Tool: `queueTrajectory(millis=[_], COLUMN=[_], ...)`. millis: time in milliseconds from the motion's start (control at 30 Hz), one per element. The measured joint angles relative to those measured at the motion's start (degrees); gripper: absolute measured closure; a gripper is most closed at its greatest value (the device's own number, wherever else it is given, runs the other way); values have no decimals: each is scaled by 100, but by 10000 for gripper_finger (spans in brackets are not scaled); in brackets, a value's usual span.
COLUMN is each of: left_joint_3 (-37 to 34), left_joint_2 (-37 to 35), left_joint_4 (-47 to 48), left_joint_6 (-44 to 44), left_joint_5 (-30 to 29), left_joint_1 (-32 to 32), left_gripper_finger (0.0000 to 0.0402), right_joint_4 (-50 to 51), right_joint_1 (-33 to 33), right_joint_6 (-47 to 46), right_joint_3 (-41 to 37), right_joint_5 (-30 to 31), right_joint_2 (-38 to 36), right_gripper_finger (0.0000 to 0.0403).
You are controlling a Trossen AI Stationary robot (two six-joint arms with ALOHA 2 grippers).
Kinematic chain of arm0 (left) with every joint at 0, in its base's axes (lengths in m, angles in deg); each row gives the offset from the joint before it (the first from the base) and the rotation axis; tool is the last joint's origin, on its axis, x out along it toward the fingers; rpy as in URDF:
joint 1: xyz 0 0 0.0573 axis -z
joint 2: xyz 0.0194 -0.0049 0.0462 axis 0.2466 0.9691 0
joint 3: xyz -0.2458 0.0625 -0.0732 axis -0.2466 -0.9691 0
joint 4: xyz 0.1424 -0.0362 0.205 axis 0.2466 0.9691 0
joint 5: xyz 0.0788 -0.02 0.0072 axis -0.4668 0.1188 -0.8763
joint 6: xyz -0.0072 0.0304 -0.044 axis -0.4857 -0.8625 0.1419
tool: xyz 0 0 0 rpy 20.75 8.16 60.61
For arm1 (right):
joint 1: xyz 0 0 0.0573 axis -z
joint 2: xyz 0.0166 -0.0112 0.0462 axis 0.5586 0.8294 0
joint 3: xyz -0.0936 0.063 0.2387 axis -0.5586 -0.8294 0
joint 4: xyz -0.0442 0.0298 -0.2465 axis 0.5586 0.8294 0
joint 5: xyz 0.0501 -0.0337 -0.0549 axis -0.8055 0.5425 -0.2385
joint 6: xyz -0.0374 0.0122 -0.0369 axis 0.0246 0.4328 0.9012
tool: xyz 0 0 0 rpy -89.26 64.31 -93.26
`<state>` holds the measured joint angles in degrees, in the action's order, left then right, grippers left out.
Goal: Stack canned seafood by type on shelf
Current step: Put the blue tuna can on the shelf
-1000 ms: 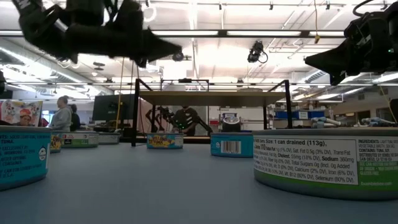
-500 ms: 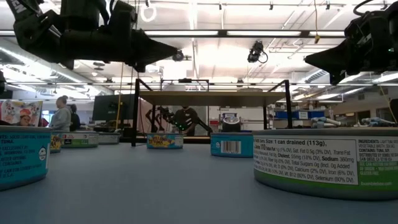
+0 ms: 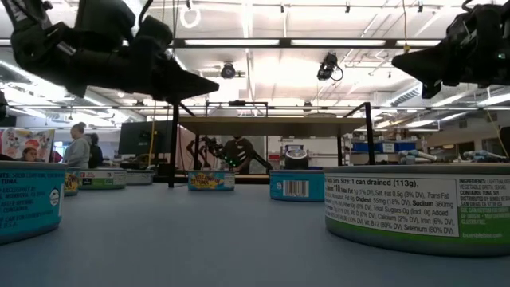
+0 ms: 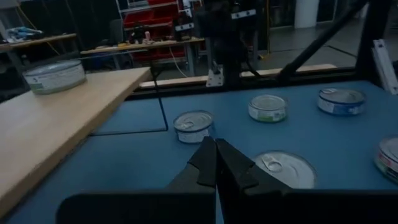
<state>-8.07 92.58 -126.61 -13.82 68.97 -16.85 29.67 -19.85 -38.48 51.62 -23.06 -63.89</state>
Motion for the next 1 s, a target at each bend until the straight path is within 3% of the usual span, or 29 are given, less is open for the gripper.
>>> queueTrajectory(millis=[267,467,767,1000], left_joint_3=[-712,-876,-876,-876], left_joint_2=[-4,-4,-4,-6], left_joint_4=[-1240,-1380,-1369,-1270], left_joint_6=[-24,-31,-35,-35], left_joint_5=[13,15,216,217], left_joint_1=[119,119,120,119], left_gripper_finger=[401,401,401,398], right_joint_4=[-902,-1211,-825,383], right_joint_1=[-11,-111,-833,-1720], right_joint_6=[-314,-207,-284,-602], right_joint_3=[1,20,830,2127], right_joint_5=[-9,-459,-361,-38], right_joint_2=[31,390,2039,3746], right_gripper_finger=[370,391,400,400])
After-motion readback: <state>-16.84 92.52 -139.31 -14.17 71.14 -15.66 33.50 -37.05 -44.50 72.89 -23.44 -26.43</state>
